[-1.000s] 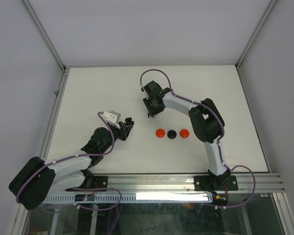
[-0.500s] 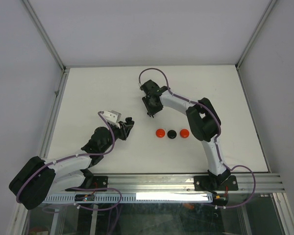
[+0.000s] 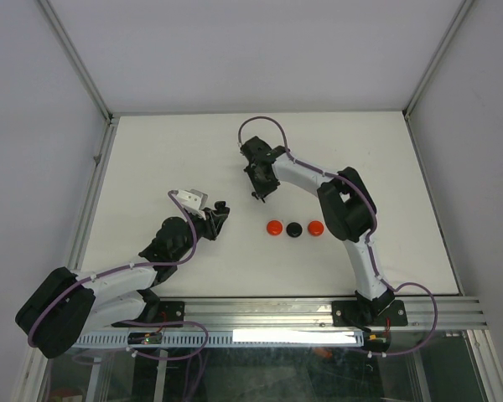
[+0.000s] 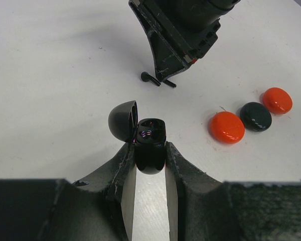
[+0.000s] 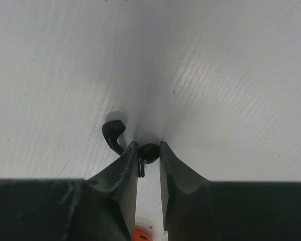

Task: Insert the wireless bluetooth earbuds into the charging case
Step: Pick up the earbud from the center of the board, then place the earbud in the charging case.

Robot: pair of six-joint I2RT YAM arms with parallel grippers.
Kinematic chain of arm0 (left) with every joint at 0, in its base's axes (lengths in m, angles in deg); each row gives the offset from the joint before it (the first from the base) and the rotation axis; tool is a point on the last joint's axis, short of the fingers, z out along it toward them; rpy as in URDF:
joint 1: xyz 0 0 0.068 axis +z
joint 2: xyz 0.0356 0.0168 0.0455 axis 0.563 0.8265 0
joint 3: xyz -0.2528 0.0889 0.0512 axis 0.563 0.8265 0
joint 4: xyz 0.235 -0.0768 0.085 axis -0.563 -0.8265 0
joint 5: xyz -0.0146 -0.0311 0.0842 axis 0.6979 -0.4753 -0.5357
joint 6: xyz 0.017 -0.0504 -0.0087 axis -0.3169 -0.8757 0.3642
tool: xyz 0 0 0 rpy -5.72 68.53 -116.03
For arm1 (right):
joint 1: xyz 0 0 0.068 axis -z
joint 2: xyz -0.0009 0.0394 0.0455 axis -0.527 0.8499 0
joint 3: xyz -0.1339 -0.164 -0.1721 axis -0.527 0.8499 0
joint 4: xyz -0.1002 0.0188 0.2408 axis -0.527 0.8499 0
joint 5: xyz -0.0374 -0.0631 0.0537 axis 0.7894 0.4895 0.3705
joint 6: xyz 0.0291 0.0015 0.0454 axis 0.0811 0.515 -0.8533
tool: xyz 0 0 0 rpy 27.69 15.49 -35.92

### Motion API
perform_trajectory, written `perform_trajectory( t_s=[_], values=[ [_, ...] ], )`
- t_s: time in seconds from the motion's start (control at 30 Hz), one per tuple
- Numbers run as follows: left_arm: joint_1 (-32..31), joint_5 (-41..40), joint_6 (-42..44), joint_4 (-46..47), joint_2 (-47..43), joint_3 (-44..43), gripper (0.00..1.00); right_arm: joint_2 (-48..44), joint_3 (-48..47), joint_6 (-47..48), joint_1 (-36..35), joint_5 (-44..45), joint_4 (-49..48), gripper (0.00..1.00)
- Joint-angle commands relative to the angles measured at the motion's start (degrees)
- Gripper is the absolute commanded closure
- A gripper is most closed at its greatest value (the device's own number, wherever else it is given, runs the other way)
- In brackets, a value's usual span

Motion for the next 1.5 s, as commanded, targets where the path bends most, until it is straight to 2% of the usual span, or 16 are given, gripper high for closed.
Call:
perform_trajectory(
  t_s=[0.0, 0.37, 0.77, 1.1, 1.47],
  values=[
    [0.8, 0.7, 1.4, 3.2, 0.1, -1.5, 1.0, -1.7, 1.9, -1.0, -0.4, 1.3, 2.3, 0.82],
    [0.8, 5.7, 3.6, 12.3, -4.5, 3.2, 1.0, -16.8, 13.7, -2.1, -0.5, -0.6, -7.4, 0.87],
    [0.8, 15.5, 5.5, 23.8, -8.2, 6.6, 1.0, -40.2, 27.3, -0.8, -3.3, -2.3, -21.5, 0.9],
    [0.8, 21.3, 7.2, 30.8, -7.5, 6.1, 1.0, -57.0, 38.9, -0.3, -6.0, -11.3, -36.4, 0.91],
    [0.8, 30.6, 8.8, 36.2, -4.6, 3.4, 1.0, -67.8, 49.7, -2.0, -8.0, -23.4, -54.3, 0.91]
  ],
)
